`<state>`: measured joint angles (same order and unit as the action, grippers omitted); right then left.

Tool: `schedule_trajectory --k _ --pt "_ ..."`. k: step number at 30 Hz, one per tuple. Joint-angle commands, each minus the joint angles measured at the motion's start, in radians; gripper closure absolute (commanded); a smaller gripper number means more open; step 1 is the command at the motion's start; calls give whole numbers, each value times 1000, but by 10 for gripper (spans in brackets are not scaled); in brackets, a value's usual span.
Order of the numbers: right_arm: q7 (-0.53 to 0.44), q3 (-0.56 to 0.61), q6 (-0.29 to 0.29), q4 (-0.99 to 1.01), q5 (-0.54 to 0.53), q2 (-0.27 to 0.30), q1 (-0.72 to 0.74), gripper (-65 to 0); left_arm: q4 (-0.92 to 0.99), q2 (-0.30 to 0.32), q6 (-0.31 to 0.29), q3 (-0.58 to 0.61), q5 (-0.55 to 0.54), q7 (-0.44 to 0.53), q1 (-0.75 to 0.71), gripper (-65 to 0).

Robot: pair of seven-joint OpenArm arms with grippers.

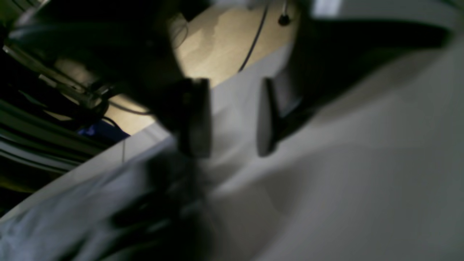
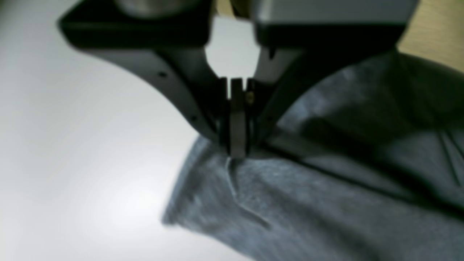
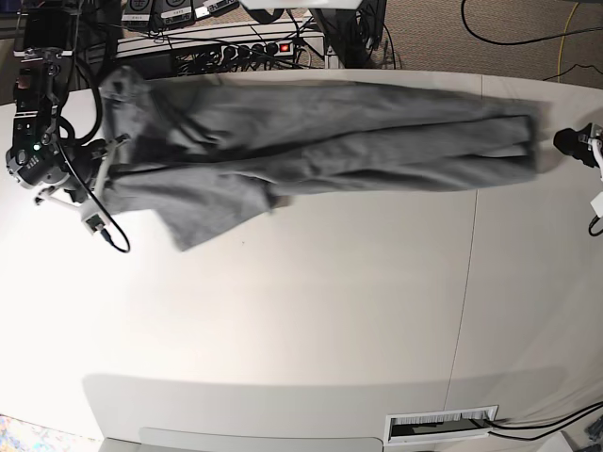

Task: Fold the T-shirt properly
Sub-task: 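Fold the hem edge with both grippers over toward the collar edge, then regrasp the folded strip ends with both grippers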

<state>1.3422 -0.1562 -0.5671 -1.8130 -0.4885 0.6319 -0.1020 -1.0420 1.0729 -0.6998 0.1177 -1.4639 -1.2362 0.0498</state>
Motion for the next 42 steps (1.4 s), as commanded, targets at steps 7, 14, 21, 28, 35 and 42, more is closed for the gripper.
schedule_trajectory --k 7,14,21,28,35,42 --pt "-150 -14 0 -13 -9 22 17 -279 -6 35 2 -11 -20 33 14 -260" --pt "-262 -14 2 -13 19 10 32 -279 -13 29 2 -11 -20 31 17 -260" --pt "-270 -14 3 -11 45 -67 54 -279 -127 -108 2 -11 -20 24 28 -220" --pt "-250 -14 3 -10 149 -78 51 -279 -275 -202 2 -11 -20 24 28 -71" --pt "-230 -14 3 -5 148 -78 46 -279 -460 -206 2 -18 22 25 31 -21" --pt "-229 -14 3 -5 148 -78 47 -279 -546 -278 2 -18 139 107 27 0"
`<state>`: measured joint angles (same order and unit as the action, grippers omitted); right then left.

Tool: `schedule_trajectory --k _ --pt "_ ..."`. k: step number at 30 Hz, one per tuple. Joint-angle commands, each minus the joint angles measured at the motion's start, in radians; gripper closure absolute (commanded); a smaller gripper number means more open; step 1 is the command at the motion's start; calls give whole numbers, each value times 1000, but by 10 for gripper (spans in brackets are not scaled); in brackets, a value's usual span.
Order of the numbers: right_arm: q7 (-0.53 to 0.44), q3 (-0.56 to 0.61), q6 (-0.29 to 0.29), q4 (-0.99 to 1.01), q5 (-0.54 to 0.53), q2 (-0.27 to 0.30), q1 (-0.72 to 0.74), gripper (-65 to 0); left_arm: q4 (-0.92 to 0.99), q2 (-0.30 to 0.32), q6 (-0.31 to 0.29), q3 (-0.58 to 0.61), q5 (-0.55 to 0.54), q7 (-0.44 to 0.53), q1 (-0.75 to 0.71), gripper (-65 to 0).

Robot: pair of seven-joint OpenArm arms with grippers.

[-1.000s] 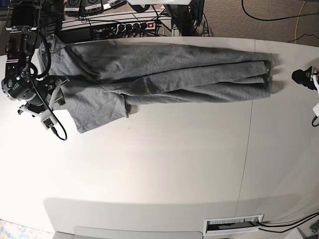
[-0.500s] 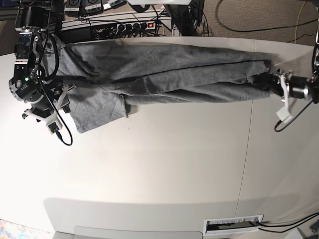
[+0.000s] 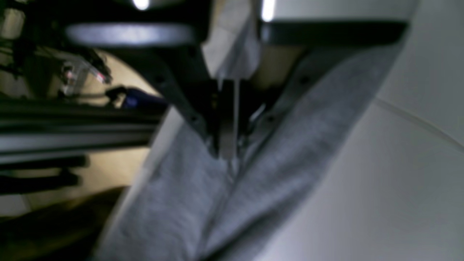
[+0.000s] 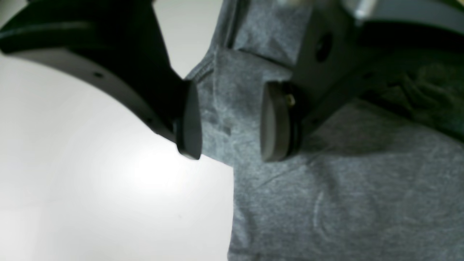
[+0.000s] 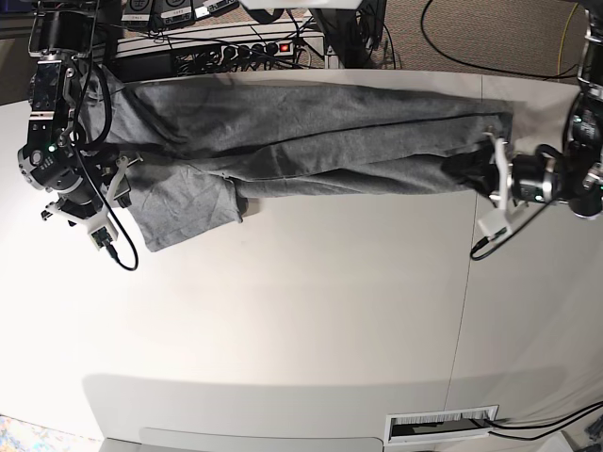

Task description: Fold the T-shirt properly

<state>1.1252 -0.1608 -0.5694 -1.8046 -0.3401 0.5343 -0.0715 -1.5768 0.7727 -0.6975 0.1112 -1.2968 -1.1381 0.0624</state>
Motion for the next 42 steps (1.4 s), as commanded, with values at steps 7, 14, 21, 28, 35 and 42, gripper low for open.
schedule_trajectory --k 7,14,21,28,35,42 --pt "-2 -10 6 -13 2 21 16 -279 -7 -43 -1 -11 369 299 -49 0" --pt "-27 -11 6 -13 29 28 16 -279 87 -40 11 -11 739 499 -96 0" --pt "-169 -11 7 -13 92 28 19 -279 209 -37 27 -11 839 605 -95 0" --pt "-269 -10 10 131 85 24 95 -279 216 -3 27 -11 888 628 -95 0" --pt "-266 -10 6 377 -79 -8 244 -279 216 6 27 -11 869 650 -95 0" --pt "-222 5 0 472 -158 -90 337 -279 216 6 25 -11 848 649 -96 0"
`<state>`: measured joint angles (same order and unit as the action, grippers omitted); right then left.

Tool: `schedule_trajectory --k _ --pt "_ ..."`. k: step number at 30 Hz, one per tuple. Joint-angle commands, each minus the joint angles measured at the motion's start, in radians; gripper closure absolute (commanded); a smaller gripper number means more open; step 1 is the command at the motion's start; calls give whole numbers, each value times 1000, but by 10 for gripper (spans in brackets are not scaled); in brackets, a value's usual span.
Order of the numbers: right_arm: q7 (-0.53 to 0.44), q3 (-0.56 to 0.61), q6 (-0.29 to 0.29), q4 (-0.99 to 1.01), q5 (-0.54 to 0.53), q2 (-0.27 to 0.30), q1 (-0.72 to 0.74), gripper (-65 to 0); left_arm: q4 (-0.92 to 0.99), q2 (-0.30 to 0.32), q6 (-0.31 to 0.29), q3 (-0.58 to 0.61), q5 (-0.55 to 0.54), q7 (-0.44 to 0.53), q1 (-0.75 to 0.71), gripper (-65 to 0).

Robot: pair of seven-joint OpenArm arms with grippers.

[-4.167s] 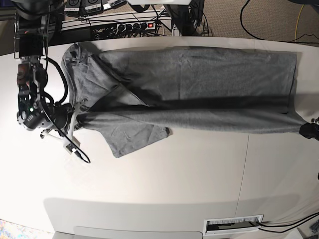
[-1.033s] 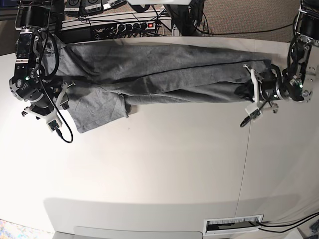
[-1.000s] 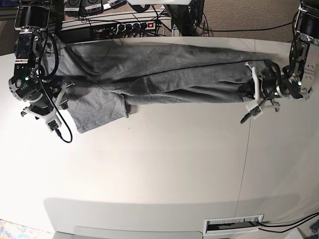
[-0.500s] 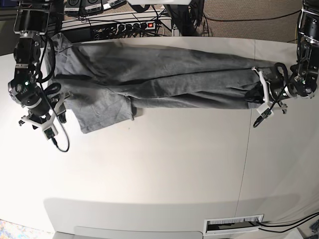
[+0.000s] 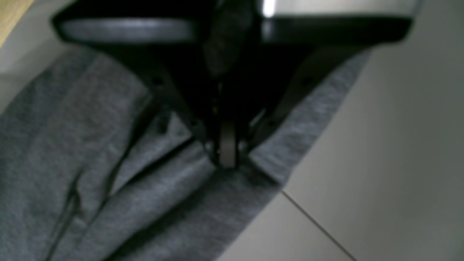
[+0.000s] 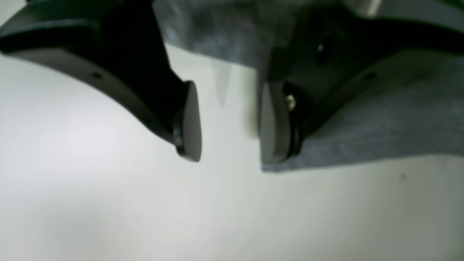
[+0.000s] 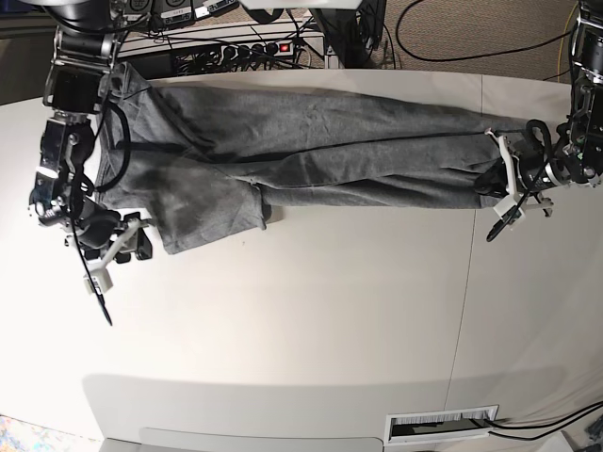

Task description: Fold the T-shirt properly

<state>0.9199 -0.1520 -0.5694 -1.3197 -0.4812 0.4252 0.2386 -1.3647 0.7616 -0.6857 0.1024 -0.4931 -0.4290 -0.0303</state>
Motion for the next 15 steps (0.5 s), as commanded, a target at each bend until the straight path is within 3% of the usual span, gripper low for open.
schedule_trajectory --k 1,10,15 --pt "-10 7 1 -6 -16 13 37 -279 4 17 11 -3 44 -60 -3 0" --pt "-9 146 2 55 38 -1 53 -279 4 18 12 -3 44 -60 -3 0" --pt "-16 159 3 98 81 -1 52 -279 4 18 11 -3 44 -60 -3 0"
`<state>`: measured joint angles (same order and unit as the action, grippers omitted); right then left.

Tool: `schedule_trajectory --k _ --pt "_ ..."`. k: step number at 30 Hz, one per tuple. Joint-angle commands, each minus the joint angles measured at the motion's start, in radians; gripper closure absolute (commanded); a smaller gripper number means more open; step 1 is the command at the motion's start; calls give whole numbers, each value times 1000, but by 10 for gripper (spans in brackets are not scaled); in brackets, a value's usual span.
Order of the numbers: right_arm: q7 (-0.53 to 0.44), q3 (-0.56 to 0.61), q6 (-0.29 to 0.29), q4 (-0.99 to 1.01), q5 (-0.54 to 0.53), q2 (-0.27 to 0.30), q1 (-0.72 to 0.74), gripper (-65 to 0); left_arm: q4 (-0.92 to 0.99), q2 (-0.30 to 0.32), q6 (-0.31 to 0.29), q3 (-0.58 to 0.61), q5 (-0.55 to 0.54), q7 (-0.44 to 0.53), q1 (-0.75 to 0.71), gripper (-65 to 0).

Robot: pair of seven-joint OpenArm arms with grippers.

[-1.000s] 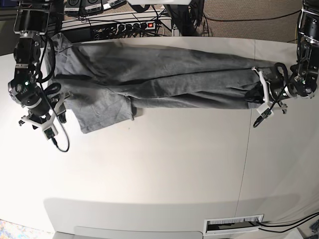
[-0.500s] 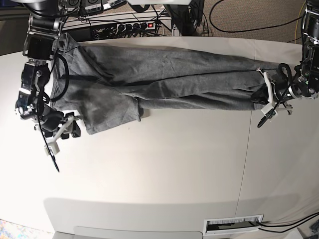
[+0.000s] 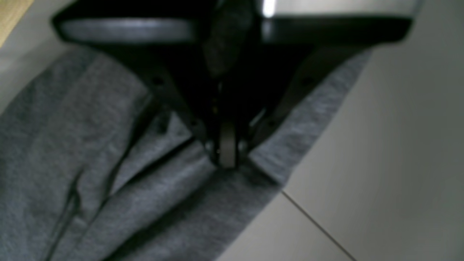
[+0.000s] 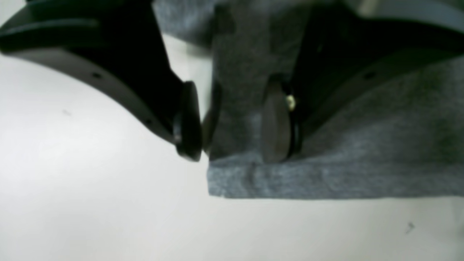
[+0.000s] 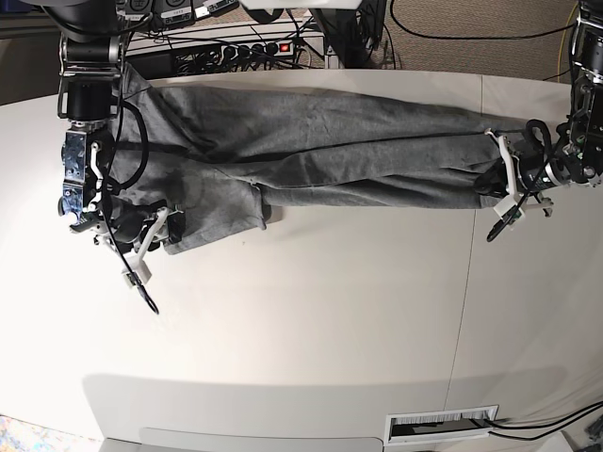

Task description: Fold the T-shirt properly

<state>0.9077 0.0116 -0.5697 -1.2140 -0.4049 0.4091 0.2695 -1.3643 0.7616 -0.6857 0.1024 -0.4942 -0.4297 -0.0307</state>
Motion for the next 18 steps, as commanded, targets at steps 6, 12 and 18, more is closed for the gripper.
schedule_trajectory --k 6,12,18 --pt "86 -5 2 -1 -32 15 19 -38 4 17 11 -3 44 -58 -2 0" --pt "174 -5 2 -3 -172 16 25 0 4 17 11 -3 45 -50 -3 0" --pt "228 -7 2 -72 -277 23 24 0 4 17 11 -3 45 -48 -3 0"
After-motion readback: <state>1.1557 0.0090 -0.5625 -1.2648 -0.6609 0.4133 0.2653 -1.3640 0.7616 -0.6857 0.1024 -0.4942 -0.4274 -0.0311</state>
